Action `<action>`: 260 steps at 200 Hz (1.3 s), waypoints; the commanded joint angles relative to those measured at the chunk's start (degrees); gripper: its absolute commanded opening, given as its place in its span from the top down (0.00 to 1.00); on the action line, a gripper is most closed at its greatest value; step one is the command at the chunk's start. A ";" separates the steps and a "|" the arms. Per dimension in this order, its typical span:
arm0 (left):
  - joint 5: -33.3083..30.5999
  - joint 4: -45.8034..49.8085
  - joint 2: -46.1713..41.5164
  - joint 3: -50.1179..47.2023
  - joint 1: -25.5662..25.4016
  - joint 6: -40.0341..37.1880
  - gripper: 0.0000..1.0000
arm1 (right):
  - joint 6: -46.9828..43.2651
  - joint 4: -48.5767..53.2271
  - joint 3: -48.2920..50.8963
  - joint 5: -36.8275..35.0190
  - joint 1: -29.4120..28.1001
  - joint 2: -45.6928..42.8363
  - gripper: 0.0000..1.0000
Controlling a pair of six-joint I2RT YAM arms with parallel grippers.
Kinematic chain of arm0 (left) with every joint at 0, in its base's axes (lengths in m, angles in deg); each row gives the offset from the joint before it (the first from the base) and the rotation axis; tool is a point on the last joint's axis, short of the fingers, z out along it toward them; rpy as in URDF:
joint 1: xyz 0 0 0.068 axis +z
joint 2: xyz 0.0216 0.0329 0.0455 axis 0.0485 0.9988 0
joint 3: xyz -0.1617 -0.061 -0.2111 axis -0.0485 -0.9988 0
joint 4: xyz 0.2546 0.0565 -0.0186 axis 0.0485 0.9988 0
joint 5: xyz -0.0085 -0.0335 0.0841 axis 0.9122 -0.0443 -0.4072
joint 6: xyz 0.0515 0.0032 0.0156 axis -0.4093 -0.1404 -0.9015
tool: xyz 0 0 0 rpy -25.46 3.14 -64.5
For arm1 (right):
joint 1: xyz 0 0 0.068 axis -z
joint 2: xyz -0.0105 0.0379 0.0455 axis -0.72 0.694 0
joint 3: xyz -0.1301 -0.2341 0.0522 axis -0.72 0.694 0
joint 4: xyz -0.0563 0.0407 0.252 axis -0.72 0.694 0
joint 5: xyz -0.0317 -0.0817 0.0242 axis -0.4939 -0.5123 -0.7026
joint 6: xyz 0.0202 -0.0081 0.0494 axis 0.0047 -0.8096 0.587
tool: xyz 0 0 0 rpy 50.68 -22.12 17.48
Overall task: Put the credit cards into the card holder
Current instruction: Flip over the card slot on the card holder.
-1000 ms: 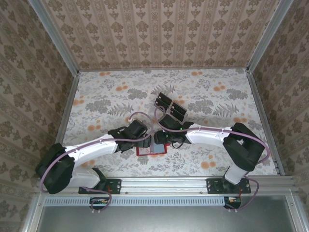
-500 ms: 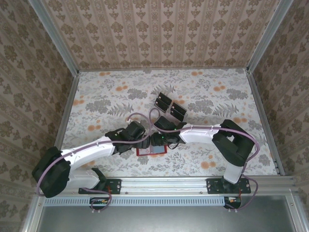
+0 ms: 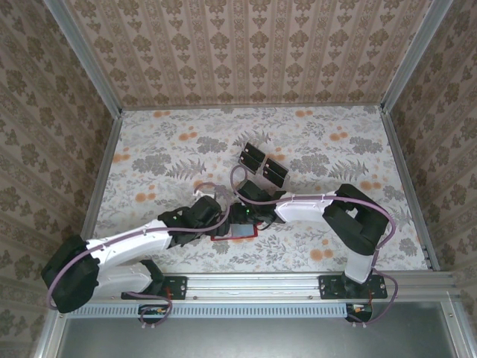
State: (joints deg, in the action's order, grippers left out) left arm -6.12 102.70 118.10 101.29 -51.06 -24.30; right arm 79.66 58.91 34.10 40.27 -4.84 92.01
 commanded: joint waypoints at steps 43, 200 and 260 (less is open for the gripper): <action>-2.16 -4.30 -2.75 -3.39 -6.41 4.44 0.00 | 4.42 0.43 2.02 1.10 -0.57 2.72 0.53; -8.37 -5.72 0.56 -3.94 -15.50 11.32 0.00 | 5.20 -0.35 2.50 1.74 -0.59 3.02 0.53; -9.63 -8.66 6.71 -0.78 -14.73 8.81 0.00 | 5.47 -0.59 2.69 1.90 -0.58 3.02 0.53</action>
State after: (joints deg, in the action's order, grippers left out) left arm -13.66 96.07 123.15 97.99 -66.17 -14.12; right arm 83.93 55.41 34.87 40.95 -4.89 92.41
